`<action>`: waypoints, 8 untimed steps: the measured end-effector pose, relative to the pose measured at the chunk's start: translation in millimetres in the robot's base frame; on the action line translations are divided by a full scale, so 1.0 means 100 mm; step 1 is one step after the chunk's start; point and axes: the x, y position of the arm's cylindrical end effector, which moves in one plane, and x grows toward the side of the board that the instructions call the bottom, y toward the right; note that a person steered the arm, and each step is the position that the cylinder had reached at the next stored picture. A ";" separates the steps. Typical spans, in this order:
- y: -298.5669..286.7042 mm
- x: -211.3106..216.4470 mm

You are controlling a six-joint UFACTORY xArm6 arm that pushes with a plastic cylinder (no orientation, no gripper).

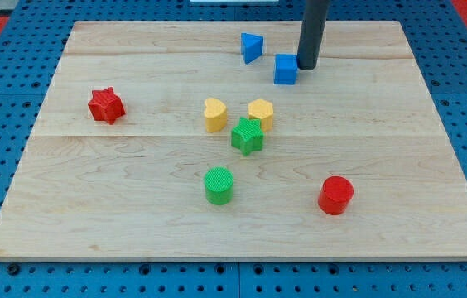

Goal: Push the blue cube close to the yellow hexagon

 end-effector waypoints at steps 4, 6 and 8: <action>-1.61 -0.22; -1.38 -0.28; -1.51 0.00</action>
